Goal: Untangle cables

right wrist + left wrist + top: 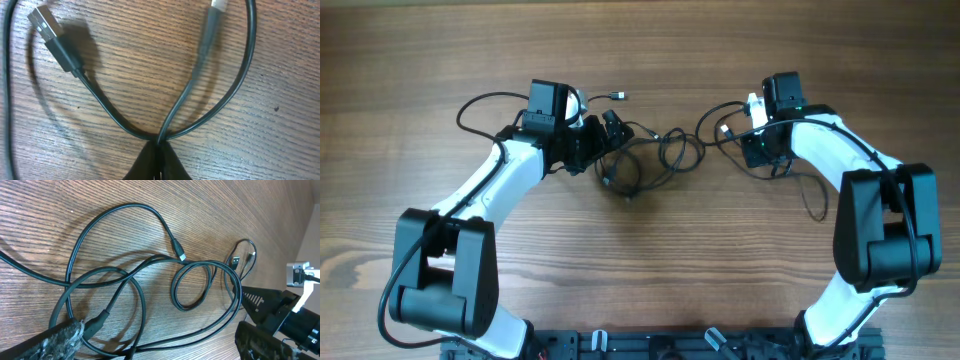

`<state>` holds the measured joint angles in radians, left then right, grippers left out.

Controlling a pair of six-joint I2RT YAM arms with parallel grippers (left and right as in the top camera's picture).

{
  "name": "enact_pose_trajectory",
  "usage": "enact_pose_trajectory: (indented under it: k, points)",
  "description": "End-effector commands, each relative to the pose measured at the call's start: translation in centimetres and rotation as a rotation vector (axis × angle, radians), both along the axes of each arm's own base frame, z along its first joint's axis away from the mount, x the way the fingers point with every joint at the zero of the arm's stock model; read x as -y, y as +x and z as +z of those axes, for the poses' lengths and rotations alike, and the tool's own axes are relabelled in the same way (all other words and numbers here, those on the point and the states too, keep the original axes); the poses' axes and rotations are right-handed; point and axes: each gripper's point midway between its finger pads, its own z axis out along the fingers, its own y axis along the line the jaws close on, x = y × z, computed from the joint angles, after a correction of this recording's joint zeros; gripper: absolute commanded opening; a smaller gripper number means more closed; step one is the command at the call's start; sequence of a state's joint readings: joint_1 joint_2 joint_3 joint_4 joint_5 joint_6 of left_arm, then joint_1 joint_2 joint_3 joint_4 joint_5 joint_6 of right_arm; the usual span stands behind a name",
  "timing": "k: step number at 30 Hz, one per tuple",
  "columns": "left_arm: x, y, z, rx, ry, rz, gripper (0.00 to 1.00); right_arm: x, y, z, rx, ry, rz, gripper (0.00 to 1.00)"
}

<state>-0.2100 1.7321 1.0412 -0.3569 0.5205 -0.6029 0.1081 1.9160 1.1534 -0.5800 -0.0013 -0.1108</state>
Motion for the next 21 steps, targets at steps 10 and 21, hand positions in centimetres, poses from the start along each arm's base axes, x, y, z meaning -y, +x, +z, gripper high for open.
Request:
enact_pose_trajectory:
  k: [10, 21]
  points:
    - [0.1, 0.1, -0.1, 0.011, 0.009, -0.017, 1.0, 2.3, 2.3, 9.7, 0.181, 0.019, -0.139, 0.04]
    - [0.1, 0.1, -0.1, 0.011, 0.009, -0.017, 1.0, -3.0, 0.3, 12.2, 0.196, 0.229, 0.173, 0.05]
